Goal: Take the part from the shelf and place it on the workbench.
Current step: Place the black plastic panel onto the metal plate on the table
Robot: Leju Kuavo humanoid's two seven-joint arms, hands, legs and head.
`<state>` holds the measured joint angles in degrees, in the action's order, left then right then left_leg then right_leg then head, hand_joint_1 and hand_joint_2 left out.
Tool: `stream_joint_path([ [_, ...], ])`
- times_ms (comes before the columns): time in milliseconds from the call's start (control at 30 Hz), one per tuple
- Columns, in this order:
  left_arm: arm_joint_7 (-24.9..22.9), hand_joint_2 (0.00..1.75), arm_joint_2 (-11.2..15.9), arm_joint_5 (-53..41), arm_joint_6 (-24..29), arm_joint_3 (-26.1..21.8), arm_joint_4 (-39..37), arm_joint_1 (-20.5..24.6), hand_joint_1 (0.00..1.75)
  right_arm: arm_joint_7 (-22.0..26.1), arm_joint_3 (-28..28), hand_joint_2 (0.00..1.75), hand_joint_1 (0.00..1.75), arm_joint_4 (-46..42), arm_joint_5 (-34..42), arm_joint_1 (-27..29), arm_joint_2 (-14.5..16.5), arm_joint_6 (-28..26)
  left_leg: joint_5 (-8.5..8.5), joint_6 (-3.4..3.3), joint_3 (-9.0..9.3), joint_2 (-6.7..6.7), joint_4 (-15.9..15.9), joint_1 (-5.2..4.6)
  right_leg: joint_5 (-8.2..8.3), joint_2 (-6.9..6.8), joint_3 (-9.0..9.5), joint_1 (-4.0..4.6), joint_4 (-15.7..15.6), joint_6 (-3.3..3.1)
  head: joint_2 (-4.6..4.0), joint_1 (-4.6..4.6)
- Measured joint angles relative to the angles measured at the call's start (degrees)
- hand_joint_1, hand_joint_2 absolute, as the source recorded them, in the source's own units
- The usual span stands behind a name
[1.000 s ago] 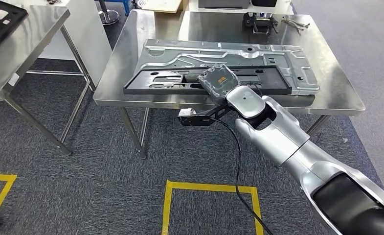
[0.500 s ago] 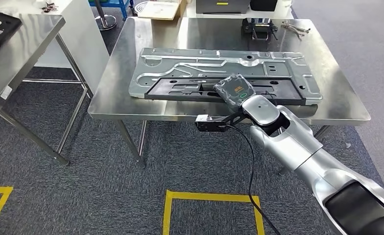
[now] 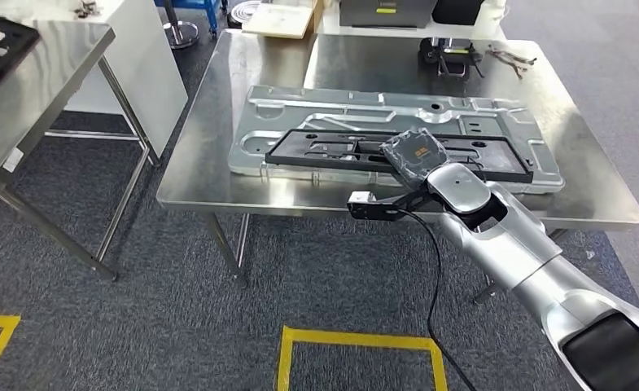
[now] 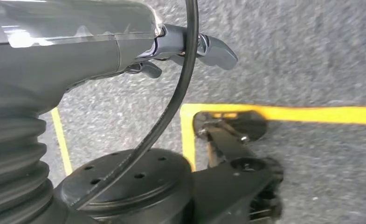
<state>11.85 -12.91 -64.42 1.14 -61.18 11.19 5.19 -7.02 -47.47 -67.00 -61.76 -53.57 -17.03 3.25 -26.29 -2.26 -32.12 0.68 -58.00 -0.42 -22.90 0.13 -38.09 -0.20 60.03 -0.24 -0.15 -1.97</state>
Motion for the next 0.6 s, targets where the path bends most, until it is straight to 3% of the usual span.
stream_joint_path([
  [67,-0.06,1.75,-0.07,0.05,-0.02,0.00,0.00,0.14,0.00,0.01,0.12,1.75,1.75,-0.07,0.02,0.10,-0.09,-0.04,-0.25,0.55,0.34,-0.02,-0.08,-0.05,-0.22,0.01,0.69,0.32,-1.81,-0.41,0.00,-0.01],
  [167,-0.17,1.75,-0.09,0.05,-0.03,0.00,0.00,0.14,0.00,0.01,0.19,1.75,1.75,-0.17,0.01,0.39,-0.07,-0.05,-1.22,1.57,0.27,-0.12,-1.82,-0.10,-0.52,0.07,2.30,-0.17,-2.67,-1.04,0.00,0.00],
  [233,-0.18,1.75,-0.07,0.05,-0.05,0.00,0.00,0.22,0.00,-0.03,0.21,1.75,1.75,-0.23,-0.01,0.43,-0.03,-0.05,-3.46,2.23,-2.42,-0.25,-7.04,0.20,-1.04,0.01,3.23,-0.40,-2.91,-1.41,0.00,0.00],
  [300,-0.22,1.75,-0.07,0.06,-0.07,0.00,0.00,0.19,0.00,-0.04,0.21,1.75,1.75,-0.23,-0.01,0.66,0.01,-0.04,-5.88,2.86,-6.77,-0.31,-13.86,0.59,-1.77,0.00,3.90,-0.41,-2.88,-1.52,0.00,0.00],
  [333,-0.26,1.75,-0.07,0.06,-0.07,-0.01,0.00,0.12,0.00,-0.03,0.21,1.75,1.75,-0.22,-0.01,0.88,0.04,-0.04,-5.99,3.05,-8.29,-0.31,-15.58,0.74,-2.19,0.02,4.34,-0.42,-2.85,-1.47,0.00,0.00],
  [367,-0.30,1.75,-0.07,0.06,-0.06,-0.01,0.00,0.06,0.00,-0.01,0.21,1.75,1.75,-0.22,-0.01,1.08,0.07,-0.03,-4.90,3.14,-8.87,-0.32,-15.26,0.85,-2.63,0.06,4.86,-0.44,-2.80,-1.38,0.00,0.00],
  [400,-0.33,1.75,-0.07,0.06,-0.05,-0.02,0.00,0.03,0.00,0.01,0.22,1.75,1.75,-0.21,-0.02,1.24,0.08,-0.03,-2.58,3.12,-8.37,-0.33,-12.73,0.93,-3.12,0.09,5.48,-0.46,-2.74,-1.23,0.00,0.00],
  [467,-0.33,1.75,-0.04,0.06,-0.01,-0.02,0.00,0.01,0.00,-0.03,0.26,1.75,1.75,-0.20,-0.08,1.32,0.11,-0.04,2.30,2.84,-6.07,-0.35,-5.26,0.88,-4.09,0.07,6.72,-0.46,-2.68,-0.81,0.00,0.01],
  [533,-0.32,1.75,0.00,0.05,0.02,-0.02,0.00,0.08,0.00,-0.09,0.34,1.75,1.75,-0.16,-0.17,1.31,0.11,-0.08,3.78,2.12,-4.52,-0.37,-0.77,0.56,-4.78,0.03,7.23,-0.42,-2.71,-0.19,0.00,0.01],
  [600,-0.32,1.75,0.04,0.04,0.06,-0.02,0.00,0.07,0.00,-0.13,0.52,1.75,1.75,-0.14,-0.26,1.50,0.10,-0.13,3.31,1.19,-3.98,-0.35,0.07,0.42,-4.93,0.06,7.40,-0.33,-2.39,0.54,0.00,0.00],
])
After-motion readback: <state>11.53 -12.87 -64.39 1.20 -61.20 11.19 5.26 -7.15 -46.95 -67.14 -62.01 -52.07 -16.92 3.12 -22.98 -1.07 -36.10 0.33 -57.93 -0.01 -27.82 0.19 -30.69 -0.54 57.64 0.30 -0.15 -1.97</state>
